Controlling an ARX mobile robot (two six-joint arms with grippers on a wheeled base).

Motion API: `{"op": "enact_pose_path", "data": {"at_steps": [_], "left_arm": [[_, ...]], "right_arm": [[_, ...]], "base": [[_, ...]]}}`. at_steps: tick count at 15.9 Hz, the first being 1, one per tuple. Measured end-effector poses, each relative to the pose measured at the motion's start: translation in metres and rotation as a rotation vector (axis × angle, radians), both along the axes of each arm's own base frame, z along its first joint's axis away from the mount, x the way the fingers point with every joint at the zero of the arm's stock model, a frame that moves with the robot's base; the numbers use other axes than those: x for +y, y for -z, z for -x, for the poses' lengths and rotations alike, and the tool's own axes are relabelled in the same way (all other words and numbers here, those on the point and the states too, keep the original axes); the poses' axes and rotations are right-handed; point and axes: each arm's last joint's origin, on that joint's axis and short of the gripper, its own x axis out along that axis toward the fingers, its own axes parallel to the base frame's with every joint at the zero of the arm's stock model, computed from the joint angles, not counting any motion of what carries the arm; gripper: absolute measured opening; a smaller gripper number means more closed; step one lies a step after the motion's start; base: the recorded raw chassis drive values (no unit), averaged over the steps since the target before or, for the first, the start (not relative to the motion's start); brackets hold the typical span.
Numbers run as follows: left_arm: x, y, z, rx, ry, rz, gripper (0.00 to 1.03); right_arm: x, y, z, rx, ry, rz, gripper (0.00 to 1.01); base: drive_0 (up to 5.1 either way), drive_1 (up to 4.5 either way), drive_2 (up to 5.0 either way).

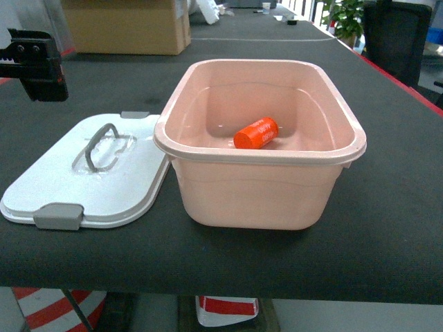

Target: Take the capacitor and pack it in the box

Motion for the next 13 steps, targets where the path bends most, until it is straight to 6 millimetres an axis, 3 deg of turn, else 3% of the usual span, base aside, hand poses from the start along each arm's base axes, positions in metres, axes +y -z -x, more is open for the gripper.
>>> {"op": "enact_pose_path", "data": {"at_steps": [11, 13], "left_arm": [[0.0000, -0.0003, 0.0001, 0.000, 0.000, 0.000, 0.98], [0.0009, 0.0011, -0.0037, 0.074, -0.113, -0.007, 0.98]], "right_arm": [[0.0000, 0.0000, 0.0000, 0.000, 0.000, 0.000, 0.98], [0.0000, 0.0000, 0.0000, 0.000, 0.000, 0.000, 0.98]], "base": [[0.0, 0.00, 0.0], [0.0, 0.00, 0.0]]}}
